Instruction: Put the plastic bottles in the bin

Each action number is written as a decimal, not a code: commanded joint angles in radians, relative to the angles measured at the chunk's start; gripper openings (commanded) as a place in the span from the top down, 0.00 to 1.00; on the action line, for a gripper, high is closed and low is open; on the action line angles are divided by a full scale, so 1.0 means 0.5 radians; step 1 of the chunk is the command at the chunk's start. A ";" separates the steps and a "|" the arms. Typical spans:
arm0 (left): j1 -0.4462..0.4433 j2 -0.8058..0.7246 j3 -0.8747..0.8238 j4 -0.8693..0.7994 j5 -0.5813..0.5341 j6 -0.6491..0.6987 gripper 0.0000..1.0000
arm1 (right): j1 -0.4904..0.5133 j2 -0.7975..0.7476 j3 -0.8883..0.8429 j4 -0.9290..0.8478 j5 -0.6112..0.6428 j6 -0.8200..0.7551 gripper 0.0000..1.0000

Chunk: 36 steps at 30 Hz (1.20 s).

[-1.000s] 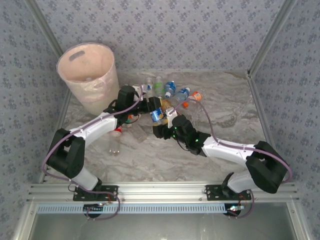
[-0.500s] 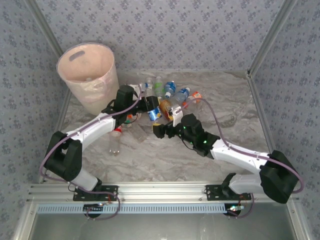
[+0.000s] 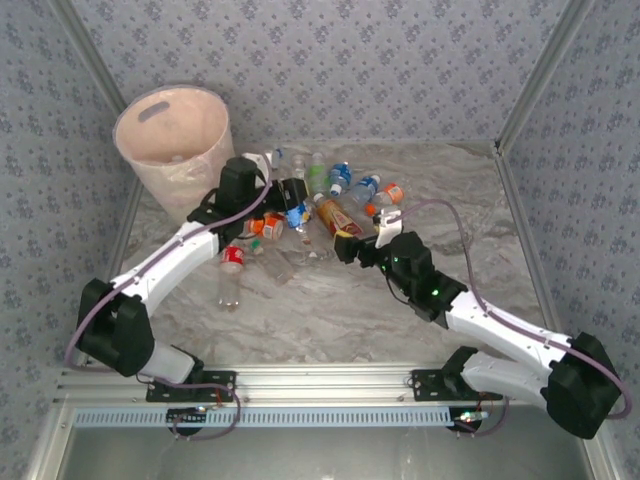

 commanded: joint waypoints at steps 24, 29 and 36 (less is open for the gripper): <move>0.336 0.001 0.901 0.338 -1.303 1.287 0.42 | -0.445 -0.117 -0.129 0.078 -0.219 0.527 0.00; 0.532 0.188 0.982 0.480 -1.345 1.330 0.42 | -0.447 -0.120 -0.114 0.064 -0.245 0.526 0.00; 0.773 0.425 1.103 0.452 -1.320 1.204 0.42 | -0.446 -0.136 -0.110 0.025 -0.257 0.529 0.00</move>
